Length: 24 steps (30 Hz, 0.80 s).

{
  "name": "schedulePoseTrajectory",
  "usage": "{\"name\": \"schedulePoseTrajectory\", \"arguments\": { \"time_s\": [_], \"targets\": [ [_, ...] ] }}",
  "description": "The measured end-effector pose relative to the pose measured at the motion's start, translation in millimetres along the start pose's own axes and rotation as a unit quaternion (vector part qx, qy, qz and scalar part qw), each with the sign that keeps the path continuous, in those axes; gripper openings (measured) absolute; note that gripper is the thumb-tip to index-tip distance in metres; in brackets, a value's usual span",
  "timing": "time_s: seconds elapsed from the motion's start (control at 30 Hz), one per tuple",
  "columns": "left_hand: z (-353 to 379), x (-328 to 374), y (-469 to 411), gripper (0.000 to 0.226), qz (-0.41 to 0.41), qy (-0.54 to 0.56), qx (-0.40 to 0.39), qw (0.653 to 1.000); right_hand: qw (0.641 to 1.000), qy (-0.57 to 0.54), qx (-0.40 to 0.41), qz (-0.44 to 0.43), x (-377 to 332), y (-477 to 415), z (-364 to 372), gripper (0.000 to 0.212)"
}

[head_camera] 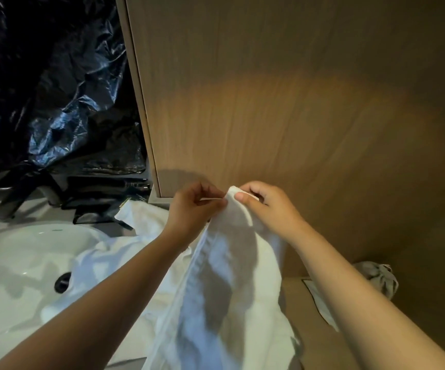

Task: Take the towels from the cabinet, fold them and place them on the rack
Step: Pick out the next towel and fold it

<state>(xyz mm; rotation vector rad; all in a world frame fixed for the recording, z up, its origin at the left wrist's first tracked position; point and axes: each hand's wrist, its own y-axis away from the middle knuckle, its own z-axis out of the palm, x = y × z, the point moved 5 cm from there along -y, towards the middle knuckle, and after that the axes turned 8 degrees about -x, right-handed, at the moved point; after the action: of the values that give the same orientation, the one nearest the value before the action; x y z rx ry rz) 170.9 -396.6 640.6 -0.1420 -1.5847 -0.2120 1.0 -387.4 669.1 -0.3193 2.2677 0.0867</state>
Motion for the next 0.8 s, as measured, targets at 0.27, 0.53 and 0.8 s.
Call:
{"name": "schedulePoseTrajectory", "arguments": {
  "time_s": [0.27, 0.53, 0.8],
  "targets": [
    [-25, -44, 79, 0.011, -0.008, -0.187, -0.033, 0.982, 0.997, 0.029, 0.064, 0.017, 2, 7, 4, 0.018],
    [-44, -78, 142, 0.01, 0.004, -0.289, 0.009, 0.957, 0.992, 0.051, 0.105, 0.039, 5, 13, 5, 0.023],
    [-49, -86, 142, 0.023, -0.061, -0.264, 0.078, 0.959, 0.987, 0.093, 0.125, 0.025, 5, 11, -2, 0.023]
  ]
}}
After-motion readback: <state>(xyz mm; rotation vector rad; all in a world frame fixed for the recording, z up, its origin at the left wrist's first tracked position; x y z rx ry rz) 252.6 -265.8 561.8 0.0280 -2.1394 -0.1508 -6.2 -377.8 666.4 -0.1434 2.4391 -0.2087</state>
